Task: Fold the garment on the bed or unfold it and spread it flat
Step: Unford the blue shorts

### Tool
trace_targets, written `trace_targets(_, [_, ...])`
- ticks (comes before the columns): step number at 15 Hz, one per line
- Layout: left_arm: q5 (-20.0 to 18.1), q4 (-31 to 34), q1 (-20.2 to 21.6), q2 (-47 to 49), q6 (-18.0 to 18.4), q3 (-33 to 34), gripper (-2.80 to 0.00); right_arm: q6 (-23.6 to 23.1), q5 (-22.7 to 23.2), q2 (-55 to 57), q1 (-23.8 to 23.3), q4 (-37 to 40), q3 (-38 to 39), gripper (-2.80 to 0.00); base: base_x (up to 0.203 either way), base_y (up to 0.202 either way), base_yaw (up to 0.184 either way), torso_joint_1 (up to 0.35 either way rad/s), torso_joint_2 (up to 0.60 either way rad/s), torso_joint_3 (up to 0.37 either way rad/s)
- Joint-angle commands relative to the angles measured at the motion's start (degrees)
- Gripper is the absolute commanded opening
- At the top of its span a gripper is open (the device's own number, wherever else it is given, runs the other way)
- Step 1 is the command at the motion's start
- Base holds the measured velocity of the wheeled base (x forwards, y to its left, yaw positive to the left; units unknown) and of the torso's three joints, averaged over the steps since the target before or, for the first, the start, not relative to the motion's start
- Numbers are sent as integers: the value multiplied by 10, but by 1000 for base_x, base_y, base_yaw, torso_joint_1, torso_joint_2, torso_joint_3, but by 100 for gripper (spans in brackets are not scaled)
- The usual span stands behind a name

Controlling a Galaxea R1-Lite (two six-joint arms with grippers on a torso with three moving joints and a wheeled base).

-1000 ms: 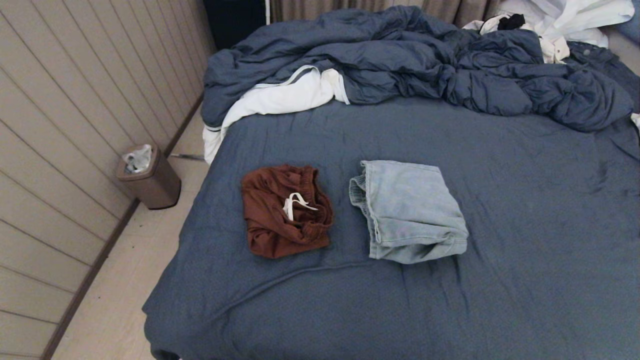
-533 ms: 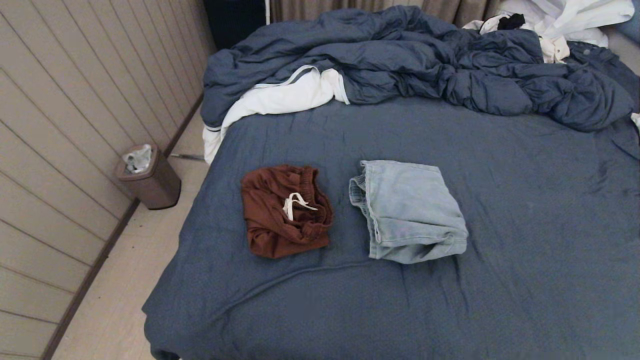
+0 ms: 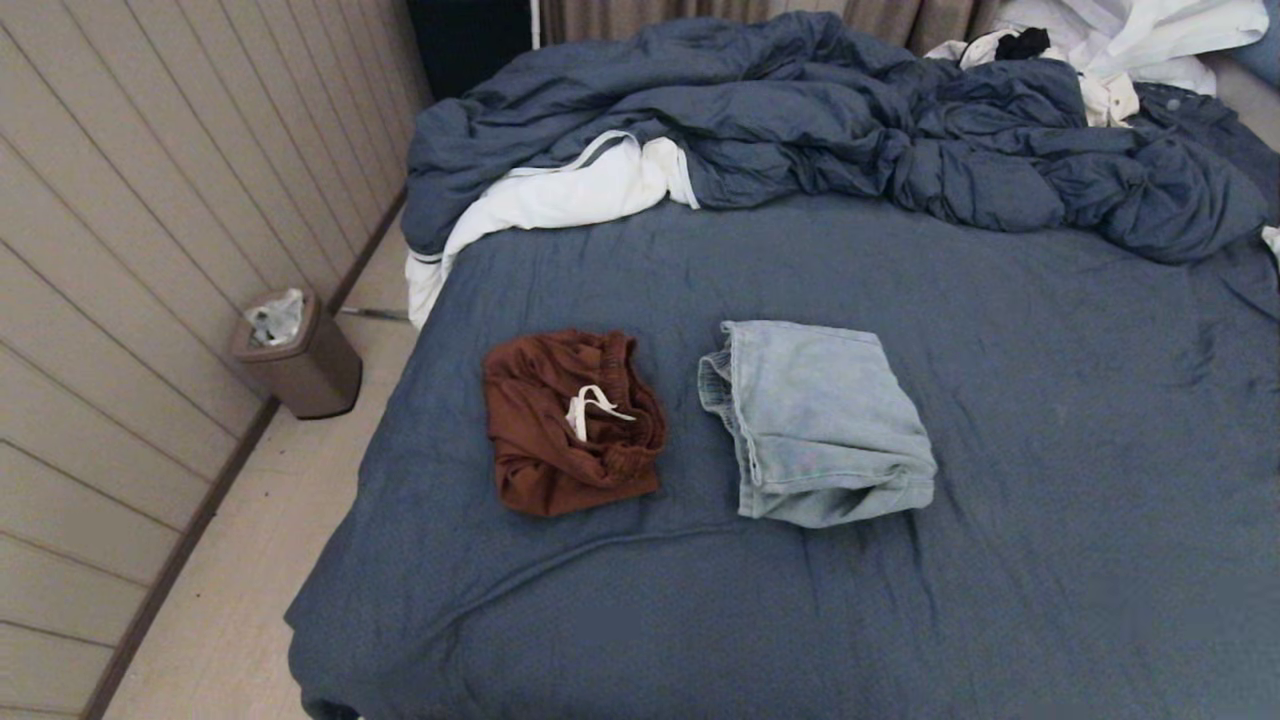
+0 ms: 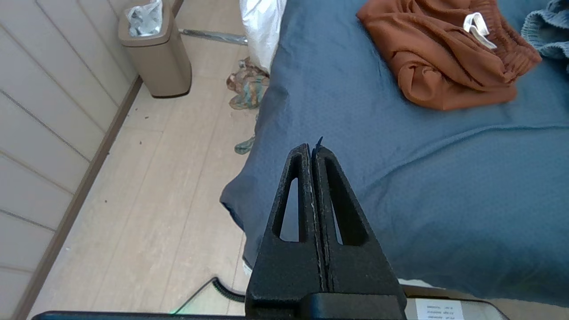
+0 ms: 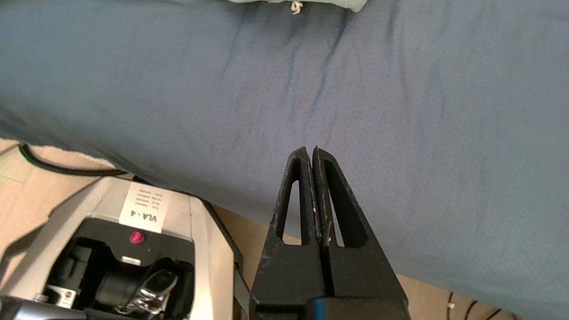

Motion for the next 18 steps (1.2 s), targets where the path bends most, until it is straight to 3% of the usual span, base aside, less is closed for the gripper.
trace_targets(1, [1,0,0,1,-1,0,-280,-11,2,1,-18,0,0,-280,0,0,0,0,0,0])
trace_targets(3, [1,0,0,1,-1,0,-280,-14,2,-10,-80,0,0,-280,0,0,0,0,0,0])
trace_targets(4, [1,-1,0,1,-2,0,-280,-15,3,-34,-85,0,0,-280,0,0,0,0,0,0])
trace_targets(8, [5,-1,0,1,-11,0,-280,-2,4,-155,-64,0,0,-280,0,0,0,0,0,0])
trace_targets(11, [7,-3,0,1,-38,0,-280,45,-9,-154,-62,-1,0,-280,0,0,0,0,0,0])
trace_targets(18, [10,-6,0,1,-53,0,-280,53,-14,-155,-63,-2,0,-280,0,0,0,0,0,0])
